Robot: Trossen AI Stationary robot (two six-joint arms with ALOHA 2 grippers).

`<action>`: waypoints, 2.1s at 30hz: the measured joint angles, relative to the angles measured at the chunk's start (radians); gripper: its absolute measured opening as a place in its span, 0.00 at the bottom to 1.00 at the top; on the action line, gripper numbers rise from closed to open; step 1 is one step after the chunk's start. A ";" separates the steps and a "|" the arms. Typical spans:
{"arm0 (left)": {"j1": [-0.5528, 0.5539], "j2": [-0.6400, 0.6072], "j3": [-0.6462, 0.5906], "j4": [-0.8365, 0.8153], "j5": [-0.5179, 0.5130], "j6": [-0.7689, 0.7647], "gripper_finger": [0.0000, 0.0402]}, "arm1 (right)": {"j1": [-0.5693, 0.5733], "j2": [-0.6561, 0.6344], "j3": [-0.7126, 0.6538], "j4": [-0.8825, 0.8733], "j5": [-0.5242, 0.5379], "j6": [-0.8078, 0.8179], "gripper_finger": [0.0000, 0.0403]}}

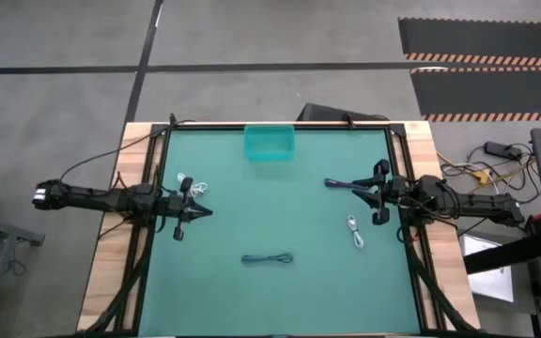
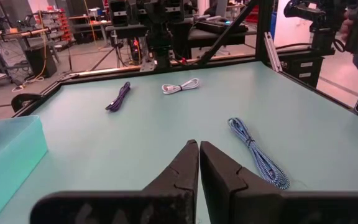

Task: Pick and place USB-C Cables
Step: Put the light blue charger cable into the green bin

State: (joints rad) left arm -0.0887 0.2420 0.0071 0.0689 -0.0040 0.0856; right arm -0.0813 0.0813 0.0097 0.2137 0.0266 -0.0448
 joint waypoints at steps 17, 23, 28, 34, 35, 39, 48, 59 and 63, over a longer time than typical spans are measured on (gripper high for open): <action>0.000 0.006 0.000 0.453 0.000 -0.082 0.00 | 0.000 0.000 0.000 0.006 0.000 0.099 0.29; 0.000 0.006 0.000 0.505 0.000 -0.076 0.00 | 0.000 0.000 0.000 0.013 0.000 0.166 0.29; 0.002 0.012 0.000 0.548 -0.002 -0.016 0.00 | 0.000 0.000 0.000 0.016 0.000 0.256 0.29; 0.002 0.010 0.000 0.647 -0.004 0.267 0.00 | 0.000 0.000 0.000 0.036 0.000 0.441 0.29; 0.002 0.010 0.000 0.660 -0.004 0.312 0.00 | 0.000 0.000 0.000 0.039 0.001 0.447 0.29; 0.002 0.011 0.000 0.734 -0.006 0.481 0.00 | 0.000 0.001 0.000 0.084 0.001 0.448 0.29; 0.002 0.011 0.000 0.856 -0.024 0.552 0.00 | 0.000 0.003 0.000 0.232 0.003 0.414 0.29; 0.002 0.011 0.000 0.857 -0.024 0.512 0.00 | 0.000 0.122 0.000 0.334 0.067 0.384 0.29; 0.002 0.011 0.000 0.858 -0.024 0.471 0.00 | 0.000 0.185 0.007 0.350 0.083 0.385 0.29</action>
State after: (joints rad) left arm -0.0872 0.2527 0.0071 0.9264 -0.0280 0.5564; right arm -0.0811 0.2667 0.0167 0.5642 0.1093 0.3401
